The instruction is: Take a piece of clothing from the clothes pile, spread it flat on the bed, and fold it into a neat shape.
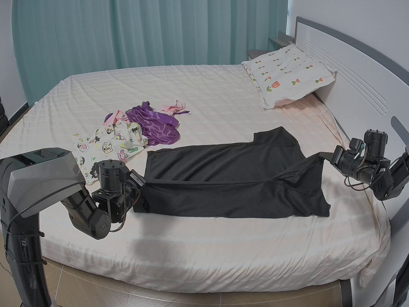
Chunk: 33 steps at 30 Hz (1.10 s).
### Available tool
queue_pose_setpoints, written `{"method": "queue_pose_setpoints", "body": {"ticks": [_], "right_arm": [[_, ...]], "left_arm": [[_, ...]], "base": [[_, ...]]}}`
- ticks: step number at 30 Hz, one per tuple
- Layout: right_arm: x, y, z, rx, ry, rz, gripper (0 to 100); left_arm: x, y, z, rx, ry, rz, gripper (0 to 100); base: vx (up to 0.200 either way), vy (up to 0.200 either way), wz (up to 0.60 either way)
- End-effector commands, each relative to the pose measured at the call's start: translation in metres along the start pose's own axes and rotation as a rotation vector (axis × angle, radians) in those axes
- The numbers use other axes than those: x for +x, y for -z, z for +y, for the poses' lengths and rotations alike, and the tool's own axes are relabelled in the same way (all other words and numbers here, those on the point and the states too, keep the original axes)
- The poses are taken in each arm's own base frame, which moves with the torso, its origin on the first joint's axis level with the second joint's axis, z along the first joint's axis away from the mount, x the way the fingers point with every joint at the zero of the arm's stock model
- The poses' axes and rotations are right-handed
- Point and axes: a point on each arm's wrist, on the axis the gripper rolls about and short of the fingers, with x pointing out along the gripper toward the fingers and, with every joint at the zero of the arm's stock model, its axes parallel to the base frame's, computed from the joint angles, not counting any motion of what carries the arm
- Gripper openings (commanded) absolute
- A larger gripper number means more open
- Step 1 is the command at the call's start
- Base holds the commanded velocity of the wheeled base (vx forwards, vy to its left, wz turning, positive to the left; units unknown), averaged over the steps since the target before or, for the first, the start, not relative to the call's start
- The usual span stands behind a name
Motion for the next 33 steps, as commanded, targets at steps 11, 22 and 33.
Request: {"method": "queue_pose_setpoints", "body": {"ticks": [11,22,33], "right_arm": [[-0.007,0.005,0.007,0.114,-0.012,0.016,0],[-0.046,0.027,0.014,0.143,0.026,0.088,0],[-0.072,0.060,0.003,0.140,0.131,0.238,100]], "left_arm": [[0.008,-0.001,0.001,-0.010,0.001,-0.012,100],[-0.027,-0.021,0.004,-0.017,-0.011,-0.023,100],[-0.065,-0.016,0.014,0.011,-0.040,0.028,100]], "base": [[0.000,0.000,0.00],[0.000,0.000,0.00],[0.000,0.000,0.00]]}}
